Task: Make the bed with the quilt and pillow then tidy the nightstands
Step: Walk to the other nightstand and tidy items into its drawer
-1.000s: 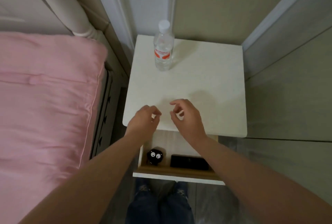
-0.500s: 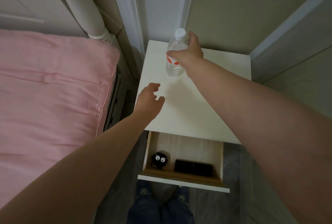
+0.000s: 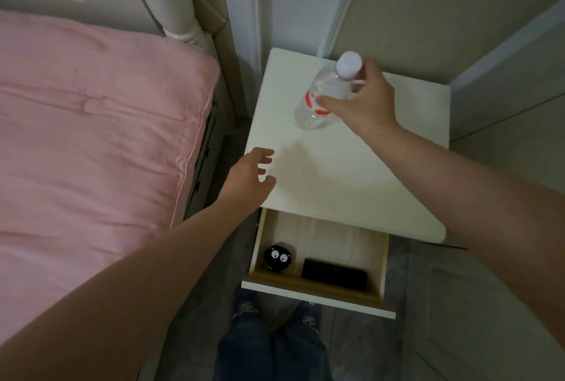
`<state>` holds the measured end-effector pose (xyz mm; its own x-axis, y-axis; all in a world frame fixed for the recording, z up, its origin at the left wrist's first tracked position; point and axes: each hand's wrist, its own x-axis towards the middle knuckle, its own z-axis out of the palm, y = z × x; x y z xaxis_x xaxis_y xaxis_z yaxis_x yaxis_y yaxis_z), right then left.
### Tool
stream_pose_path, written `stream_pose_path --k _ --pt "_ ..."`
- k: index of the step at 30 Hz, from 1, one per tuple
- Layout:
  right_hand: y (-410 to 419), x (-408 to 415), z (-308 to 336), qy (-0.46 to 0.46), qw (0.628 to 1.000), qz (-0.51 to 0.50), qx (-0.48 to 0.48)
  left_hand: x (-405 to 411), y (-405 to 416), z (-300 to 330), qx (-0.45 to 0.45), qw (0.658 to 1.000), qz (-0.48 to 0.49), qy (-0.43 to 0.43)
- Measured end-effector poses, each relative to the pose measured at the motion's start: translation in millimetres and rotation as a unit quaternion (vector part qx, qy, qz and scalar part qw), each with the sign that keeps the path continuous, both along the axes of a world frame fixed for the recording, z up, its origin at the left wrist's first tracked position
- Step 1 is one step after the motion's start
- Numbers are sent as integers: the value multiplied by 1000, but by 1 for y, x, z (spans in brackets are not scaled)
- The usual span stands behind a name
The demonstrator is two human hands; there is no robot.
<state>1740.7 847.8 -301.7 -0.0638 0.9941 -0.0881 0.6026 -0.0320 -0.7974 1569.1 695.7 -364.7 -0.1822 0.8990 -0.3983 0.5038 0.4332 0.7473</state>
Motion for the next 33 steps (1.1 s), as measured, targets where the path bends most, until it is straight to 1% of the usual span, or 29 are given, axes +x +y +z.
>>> stream_pose_path --k 2,7,10,13,16,18,21,26,29,33 --pt "-19 17 7 17 1000 0 -13 0 -7 -5 -15 1000 -4 -16" --pt "-86 52 9 45 995 62 -62 11 -38 -29 -124 987 29 -99" --pt "-121 65 -1 48 991 97 -80 27 -59 -38 -168 976 23 -137" --pt "-137 68 -10 51 989 114 -86 43 -67 -43 -185 965 40 -184" --pt "-135 62 -10 64 990 111 -61 54 -60 -39 -151 966 59 -200" --pt "-126 54 -9 69 991 106 -39 57 -49 -36 -108 972 81 -194" --pt "-106 38 -7 68 993 97 -25 54 -28 -35 -52 985 89 -136" --pt "-79 13 -14 40 995 93 -18 41 7 -39 16 993 97 -66" --pt "-68 -2 -18 24 995 100 -2 35 25 -39 27 993 109 -37" --pt "-49 -17 -28 21 994 108 -10 27 49 -41 28 988 146 -48"
